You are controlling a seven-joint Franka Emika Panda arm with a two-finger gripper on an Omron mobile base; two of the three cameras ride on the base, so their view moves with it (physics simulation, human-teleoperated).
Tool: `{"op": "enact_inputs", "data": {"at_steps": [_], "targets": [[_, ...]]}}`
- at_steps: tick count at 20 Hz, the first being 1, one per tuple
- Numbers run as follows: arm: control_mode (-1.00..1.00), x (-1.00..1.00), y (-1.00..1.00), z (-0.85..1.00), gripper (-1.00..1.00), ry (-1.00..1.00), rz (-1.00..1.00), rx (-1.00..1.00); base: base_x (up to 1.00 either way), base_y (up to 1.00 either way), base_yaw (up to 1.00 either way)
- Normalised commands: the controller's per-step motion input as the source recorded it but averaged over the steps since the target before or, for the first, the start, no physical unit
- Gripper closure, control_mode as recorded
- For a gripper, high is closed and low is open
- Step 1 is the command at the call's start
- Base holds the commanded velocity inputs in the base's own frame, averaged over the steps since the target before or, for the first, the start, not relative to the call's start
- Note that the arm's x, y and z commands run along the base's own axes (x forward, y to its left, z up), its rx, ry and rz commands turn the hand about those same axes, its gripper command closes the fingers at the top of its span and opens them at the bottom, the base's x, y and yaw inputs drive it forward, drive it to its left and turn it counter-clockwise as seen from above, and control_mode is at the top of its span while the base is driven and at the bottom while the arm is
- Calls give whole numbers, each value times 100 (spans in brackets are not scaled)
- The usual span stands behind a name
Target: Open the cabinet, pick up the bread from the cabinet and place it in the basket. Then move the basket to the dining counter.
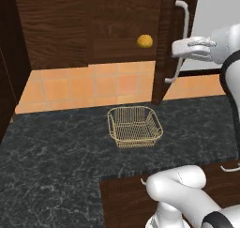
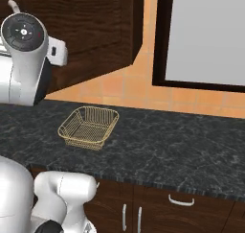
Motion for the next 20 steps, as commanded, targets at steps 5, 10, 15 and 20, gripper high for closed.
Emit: {"op": "enact_inputs", "data": {"at_steps": [5,10,15,20], "targets": [[-100,-17,-75,-9,100,-17,23,-1,0,0,0],[-100,1,-7,-1,-100,0,5,0,0,0,0],[-100,-18,-11,7,-100,2,-5,0,0,0,0],[-100,-67,-7,3,-100,-1,-9,-8,0,0,0]]}}
